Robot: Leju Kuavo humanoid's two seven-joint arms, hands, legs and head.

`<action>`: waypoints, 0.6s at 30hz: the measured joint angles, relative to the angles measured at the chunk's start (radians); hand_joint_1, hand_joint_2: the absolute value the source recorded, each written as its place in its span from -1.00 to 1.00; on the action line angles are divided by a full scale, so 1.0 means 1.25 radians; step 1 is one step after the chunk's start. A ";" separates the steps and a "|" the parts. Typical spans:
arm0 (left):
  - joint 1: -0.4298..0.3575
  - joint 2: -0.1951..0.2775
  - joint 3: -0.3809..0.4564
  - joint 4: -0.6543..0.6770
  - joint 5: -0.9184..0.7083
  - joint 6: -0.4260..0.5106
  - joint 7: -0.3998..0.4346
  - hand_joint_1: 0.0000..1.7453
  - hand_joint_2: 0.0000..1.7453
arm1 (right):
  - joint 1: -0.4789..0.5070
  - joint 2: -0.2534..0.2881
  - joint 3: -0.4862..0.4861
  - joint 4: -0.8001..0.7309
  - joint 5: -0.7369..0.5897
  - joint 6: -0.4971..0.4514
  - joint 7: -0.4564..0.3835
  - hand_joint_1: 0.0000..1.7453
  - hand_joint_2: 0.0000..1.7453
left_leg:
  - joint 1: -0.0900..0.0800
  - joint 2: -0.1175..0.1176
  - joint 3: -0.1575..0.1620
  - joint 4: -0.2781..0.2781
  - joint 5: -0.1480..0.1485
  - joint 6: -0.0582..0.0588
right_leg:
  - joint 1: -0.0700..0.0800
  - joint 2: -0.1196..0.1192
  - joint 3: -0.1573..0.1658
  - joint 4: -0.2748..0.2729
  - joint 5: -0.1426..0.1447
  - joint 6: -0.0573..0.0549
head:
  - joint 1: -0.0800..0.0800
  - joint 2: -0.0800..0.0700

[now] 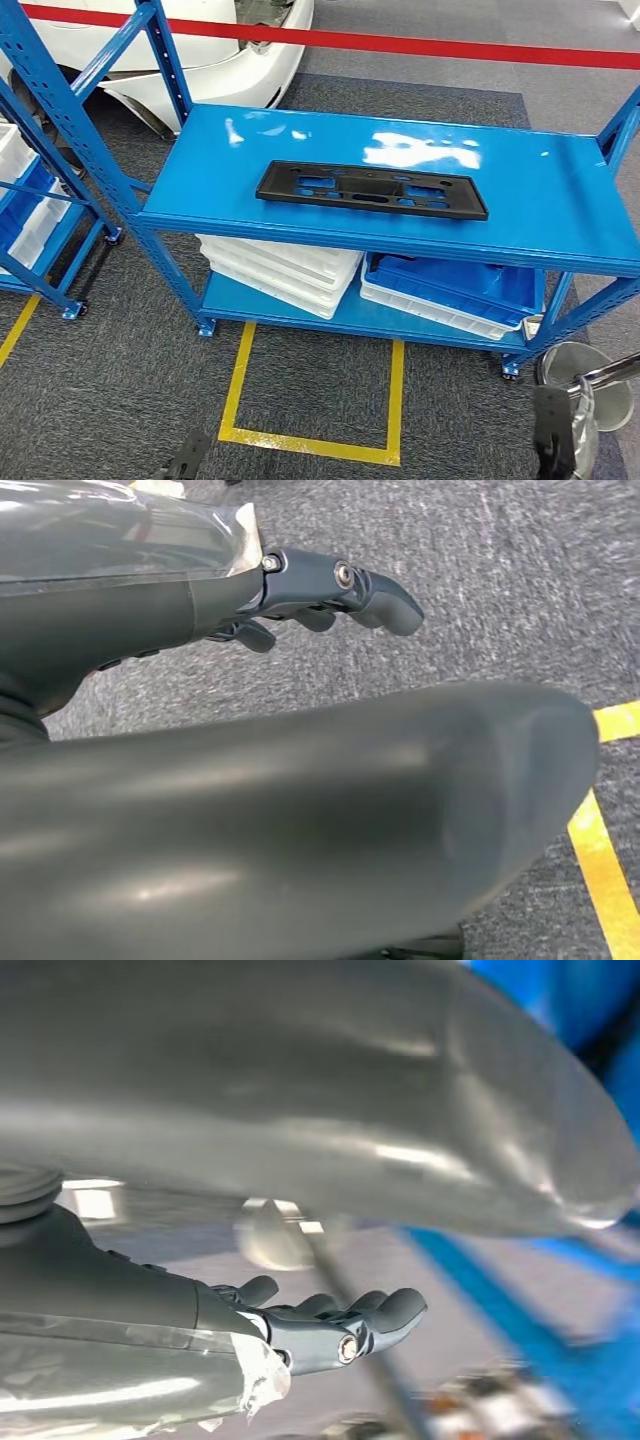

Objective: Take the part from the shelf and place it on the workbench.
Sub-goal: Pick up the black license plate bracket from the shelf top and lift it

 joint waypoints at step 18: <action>-0.024 -0.011 0.007 0.014 -0.092 -0.028 -0.029 -1.00 -1.00 | -0.070 -0.054 0.503 -0.194 -0.039 0.065 -0.067 -1.00 -1.00 | 0.000 0.000 0.000 0.000 0.000 0.000 | 0.000 0.000 0.000 0.000 0.000 0.000 | 0.000 0.000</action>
